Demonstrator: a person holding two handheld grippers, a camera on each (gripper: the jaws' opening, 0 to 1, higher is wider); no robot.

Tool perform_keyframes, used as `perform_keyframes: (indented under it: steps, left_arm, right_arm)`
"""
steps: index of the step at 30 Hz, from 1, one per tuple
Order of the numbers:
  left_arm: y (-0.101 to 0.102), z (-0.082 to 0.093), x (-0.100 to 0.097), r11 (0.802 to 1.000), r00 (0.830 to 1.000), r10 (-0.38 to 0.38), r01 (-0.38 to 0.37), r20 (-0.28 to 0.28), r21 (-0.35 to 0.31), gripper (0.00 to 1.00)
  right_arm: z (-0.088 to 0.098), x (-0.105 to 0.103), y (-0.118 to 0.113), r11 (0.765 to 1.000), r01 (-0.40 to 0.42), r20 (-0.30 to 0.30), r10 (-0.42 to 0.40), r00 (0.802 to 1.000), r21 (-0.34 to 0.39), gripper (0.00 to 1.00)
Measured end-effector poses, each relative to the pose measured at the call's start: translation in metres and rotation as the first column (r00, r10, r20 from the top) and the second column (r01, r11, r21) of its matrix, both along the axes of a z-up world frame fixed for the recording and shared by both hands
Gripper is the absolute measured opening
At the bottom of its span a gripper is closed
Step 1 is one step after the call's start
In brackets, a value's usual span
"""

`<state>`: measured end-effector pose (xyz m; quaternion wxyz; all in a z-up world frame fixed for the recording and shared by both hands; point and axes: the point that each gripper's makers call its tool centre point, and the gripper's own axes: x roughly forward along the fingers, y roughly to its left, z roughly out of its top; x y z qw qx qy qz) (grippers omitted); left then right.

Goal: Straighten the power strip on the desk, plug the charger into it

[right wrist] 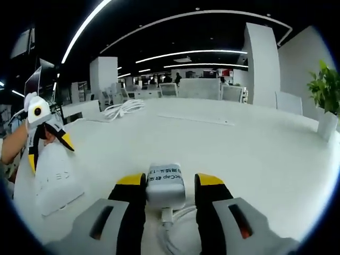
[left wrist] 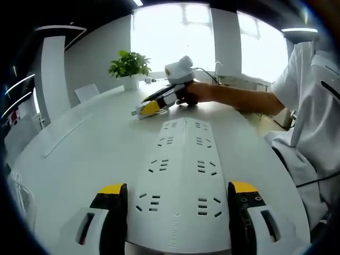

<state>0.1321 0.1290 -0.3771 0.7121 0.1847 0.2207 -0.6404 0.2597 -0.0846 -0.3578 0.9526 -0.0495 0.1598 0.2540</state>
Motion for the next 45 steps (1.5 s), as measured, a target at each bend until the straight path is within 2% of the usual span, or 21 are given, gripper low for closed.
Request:
perform_keyframes:
  steps: [10,23,39,45]
  left_arm:
    - [-0.001,0.001,0.0,1.0,1.0,0.002,-0.002,0.0,-0.008,0.78]
    - [-0.001,0.001,0.001,1.0,1.0,0.004,-0.004,0.001,-0.009,0.78]
    - [-0.001,0.002,0.001,1.0,1.0,0.005,-0.005,0.001,-0.014,0.78]
    - [-0.001,0.002,0.001,1.0,1.0,0.006,-0.006,0.001,-0.017,0.78]
  right_arm:
    - [-0.002,0.0,0.011,1.0,-0.004,0.008,0.004,1.0,-0.007,0.34]
    - [-0.001,0.001,0.008,0.998,0.008,0.048,-0.005,0.999,-0.055,0.3]
    - [-0.001,0.002,0.007,0.998,0.027,0.066,-0.023,0.998,-0.05,0.29]
    - [0.0,0.002,0.006,0.996,0.034,0.083,-0.027,0.996,-0.083,0.29]
